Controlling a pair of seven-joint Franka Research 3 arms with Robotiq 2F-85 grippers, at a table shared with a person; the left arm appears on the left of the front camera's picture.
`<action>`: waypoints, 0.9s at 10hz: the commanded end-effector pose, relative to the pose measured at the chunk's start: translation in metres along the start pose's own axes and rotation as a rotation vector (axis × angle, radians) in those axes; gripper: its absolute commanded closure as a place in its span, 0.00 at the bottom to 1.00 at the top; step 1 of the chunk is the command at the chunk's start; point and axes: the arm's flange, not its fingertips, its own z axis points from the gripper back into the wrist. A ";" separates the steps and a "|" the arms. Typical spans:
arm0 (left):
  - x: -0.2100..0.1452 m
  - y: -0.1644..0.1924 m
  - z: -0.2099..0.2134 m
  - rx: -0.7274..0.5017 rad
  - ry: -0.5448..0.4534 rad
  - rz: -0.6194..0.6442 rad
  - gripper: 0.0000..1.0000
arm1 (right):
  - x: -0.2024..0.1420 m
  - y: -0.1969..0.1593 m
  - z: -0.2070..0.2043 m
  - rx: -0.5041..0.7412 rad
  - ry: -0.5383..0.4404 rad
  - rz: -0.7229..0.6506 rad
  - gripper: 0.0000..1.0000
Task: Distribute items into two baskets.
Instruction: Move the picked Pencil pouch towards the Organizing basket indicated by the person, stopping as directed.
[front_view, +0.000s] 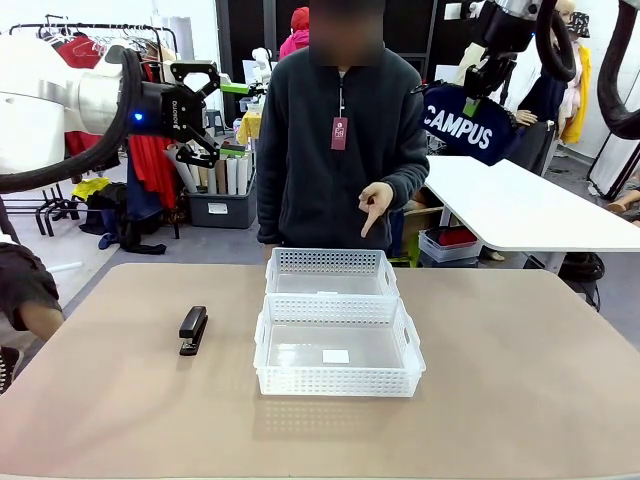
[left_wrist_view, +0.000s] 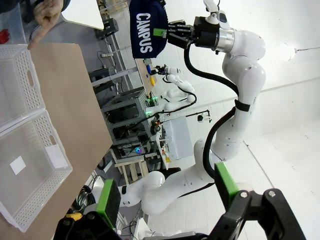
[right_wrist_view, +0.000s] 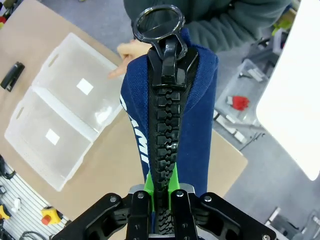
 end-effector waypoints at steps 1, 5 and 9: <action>0.000 -0.002 0.000 0.000 -0.005 -0.004 0.00 | -0.003 0.001 0.002 -0.011 -0.005 -0.006 1.00; 0.000 -0.002 0.000 0.000 -0.005 -0.004 0.00 | 0.024 0.017 -0.011 0.043 0.009 0.141 1.00; 0.000 -0.002 0.000 0.000 -0.005 -0.004 0.00 | 0.074 0.063 -0.029 0.030 -0.025 0.477 1.00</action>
